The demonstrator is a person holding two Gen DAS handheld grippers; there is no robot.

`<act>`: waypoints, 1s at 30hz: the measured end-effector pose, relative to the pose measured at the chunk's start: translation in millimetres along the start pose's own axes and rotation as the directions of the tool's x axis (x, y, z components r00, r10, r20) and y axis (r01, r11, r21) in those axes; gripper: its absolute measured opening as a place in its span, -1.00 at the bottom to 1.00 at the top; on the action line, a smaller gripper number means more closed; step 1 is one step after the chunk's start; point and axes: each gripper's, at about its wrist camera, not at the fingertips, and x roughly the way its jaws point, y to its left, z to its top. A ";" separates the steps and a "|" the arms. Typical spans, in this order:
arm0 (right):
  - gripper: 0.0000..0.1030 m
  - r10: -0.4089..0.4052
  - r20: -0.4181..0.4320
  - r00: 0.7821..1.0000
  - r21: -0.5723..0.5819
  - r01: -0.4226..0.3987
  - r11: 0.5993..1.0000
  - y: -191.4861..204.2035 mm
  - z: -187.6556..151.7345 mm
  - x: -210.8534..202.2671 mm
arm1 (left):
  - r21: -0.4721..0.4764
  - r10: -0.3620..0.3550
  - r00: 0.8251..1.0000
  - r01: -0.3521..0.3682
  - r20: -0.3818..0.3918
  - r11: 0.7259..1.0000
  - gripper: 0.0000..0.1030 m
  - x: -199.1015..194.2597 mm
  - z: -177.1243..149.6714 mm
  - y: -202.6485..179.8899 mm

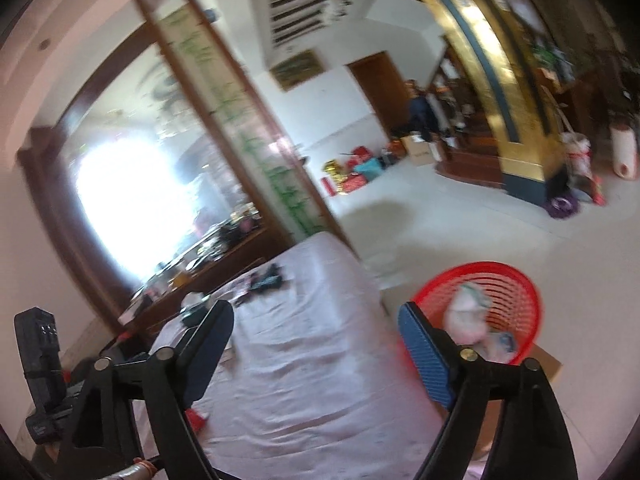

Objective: Collect trash
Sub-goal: 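Move both open tools back over the table, then grasp the red wrapper with the left tool while the right tool grasps the white medicine box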

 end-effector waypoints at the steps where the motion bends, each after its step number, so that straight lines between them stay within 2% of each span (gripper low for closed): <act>1: 0.74 0.011 -0.005 1.000 -0.011 -0.011 1.000 7.3 -4.4 2.6 | -0.009 0.028 1.000 -0.027 0.010 1.000 0.56 -9.8 -2.2 13.3; 5: 0.75 0.079 -0.055 0.995 -0.050 -0.081 0.995 45.0 -16.0 25.2 | -0.051 0.144 0.989 -0.142 0.039 0.989 0.68 -37.4 -16.2 65.2; 8: 0.75 0.114 -0.095 0.989 -0.074 -0.121 0.990 69.8 -27.1 43.8 | -0.114 0.203 0.979 -0.201 0.014 0.973 0.69 -43.4 -34.8 104.5; 11: 0.75 0.142 -0.148 0.979 -0.086 -0.155 0.984 89.0 -41.1 64.0 | -0.159 0.211 0.976 -0.217 -0.051 0.963 0.69 -36.2 -57.6 134.2; 15: 0.75 0.156 -0.206 0.966 -0.108 -0.181 0.978 110.8 -56.4 87.2 | -0.169 0.188 0.976 -0.205 -0.114 0.964 0.69 -18.4 -83.9 148.4; 21: 0.75 0.153 -0.273 0.950 -0.130 -0.194 0.972 132.1 -69.9 124.3 | -0.089 0.154 0.965 -0.176 -0.211 0.980 0.69 31.5 -106.3 142.1; 25: 0.75 0.148 -0.303 0.941 -0.130 -0.195 0.972 137.4 -77.0 145.0 | -0.032 0.167 0.945 -0.183 -0.280 0.983 0.68 71.2 -114.5 144.4; 28: 0.75 0.146 -0.320 0.936 -0.124 -0.194 0.973 137.7 -81.7 157.3 | -0.036 0.117 0.939 -0.136 -0.323 0.990 0.67 90.5 -119.8 149.2; 30: 0.75 0.144 -0.334 0.932 -0.117 -0.192 0.974 137.6 -84.6 166.6 | -0.011 0.124 0.931 -0.136 -0.343 0.991 0.64 103.2 -123.4 149.8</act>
